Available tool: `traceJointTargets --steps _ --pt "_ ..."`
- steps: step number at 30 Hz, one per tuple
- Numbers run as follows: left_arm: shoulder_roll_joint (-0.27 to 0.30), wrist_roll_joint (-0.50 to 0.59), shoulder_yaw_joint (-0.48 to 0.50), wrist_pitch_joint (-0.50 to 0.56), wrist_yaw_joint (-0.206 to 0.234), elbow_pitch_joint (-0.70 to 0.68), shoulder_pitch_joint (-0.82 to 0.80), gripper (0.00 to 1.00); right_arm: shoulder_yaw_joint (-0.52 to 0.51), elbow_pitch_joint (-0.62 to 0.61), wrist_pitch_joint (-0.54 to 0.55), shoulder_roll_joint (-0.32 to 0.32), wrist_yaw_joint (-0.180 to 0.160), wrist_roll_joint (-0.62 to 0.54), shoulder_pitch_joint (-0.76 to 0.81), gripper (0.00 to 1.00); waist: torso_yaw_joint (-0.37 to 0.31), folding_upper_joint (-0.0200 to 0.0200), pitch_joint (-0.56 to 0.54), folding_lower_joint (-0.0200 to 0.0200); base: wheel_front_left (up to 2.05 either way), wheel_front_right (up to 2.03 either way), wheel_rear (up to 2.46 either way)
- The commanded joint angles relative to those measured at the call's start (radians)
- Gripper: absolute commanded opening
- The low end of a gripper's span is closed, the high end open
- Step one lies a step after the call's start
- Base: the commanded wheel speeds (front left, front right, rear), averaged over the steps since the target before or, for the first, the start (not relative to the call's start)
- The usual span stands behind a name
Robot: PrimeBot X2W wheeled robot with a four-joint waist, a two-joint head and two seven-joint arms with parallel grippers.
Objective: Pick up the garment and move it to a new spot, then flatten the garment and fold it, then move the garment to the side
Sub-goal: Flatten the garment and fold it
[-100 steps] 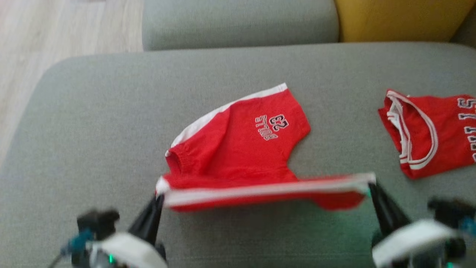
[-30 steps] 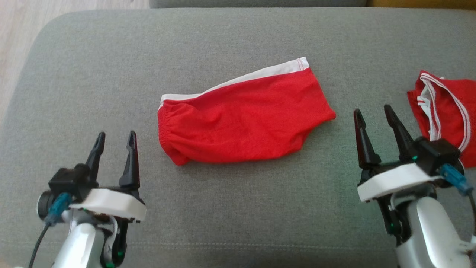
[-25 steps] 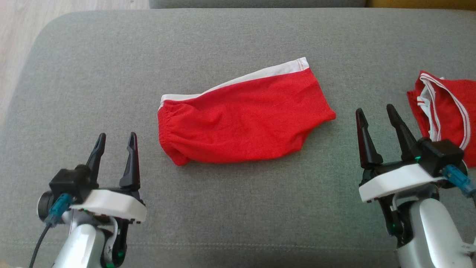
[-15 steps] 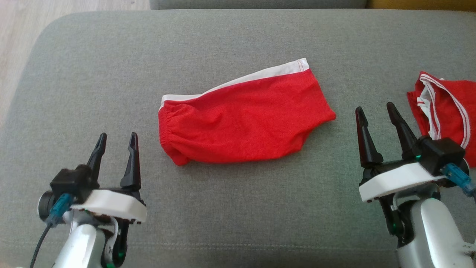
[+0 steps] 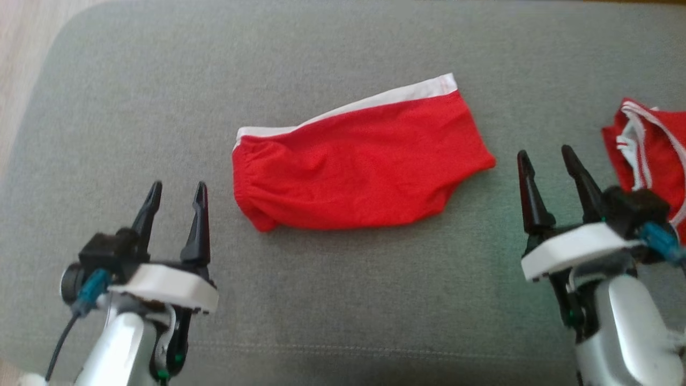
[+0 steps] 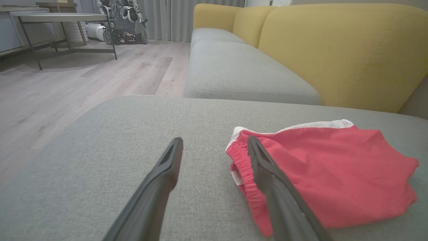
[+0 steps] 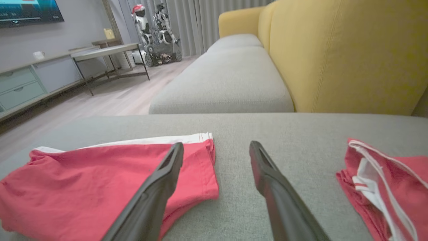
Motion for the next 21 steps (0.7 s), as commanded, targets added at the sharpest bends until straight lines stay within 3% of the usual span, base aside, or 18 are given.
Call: traceJointTargets --steps 1,5,12,20,21 --pt "0.023 0.006 0.031 -0.002 0.000 -0.037 -0.067 1.00 0.022 -0.007 0.001 -0.010 -0.005 -0.005 -0.079 1.00 0.019 0.0000 0.029 0.0000 0.00 0.00 0.00" --pt "0.021 0.007 0.024 -0.005 -0.011 -0.035 -0.095 1.00 0.028 0.080 0.011 -0.023 -0.005 -0.004 -0.153 1.00 0.038 0.0000 0.064 0.0000 0.00 0.00 0.00" --pt "0.007 0.012 0.008 -0.012 -0.035 -0.011 -0.147 1.00 0.075 0.335 0.070 -0.040 -0.005 0.010 -0.306 1.00 0.073 0.0000 0.120 0.0000 0.00 0.00 0.00" --pt "-0.011 0.016 0.001 -0.018 -0.052 0.020 -0.168 1.00 0.079 0.535 0.115 -0.030 -0.005 0.047 -0.375 1.00 0.091 0.0000 0.132 0.0000 0.00 0.00 0.00" --pt "-0.011 0.016 0.002 -0.018 -0.053 0.023 -0.168 1.00 0.085 0.546 0.117 -0.027 -0.005 0.054 -0.376 0.90 0.090 0.0000 0.130 0.0000 0.00 0.00 0.00"
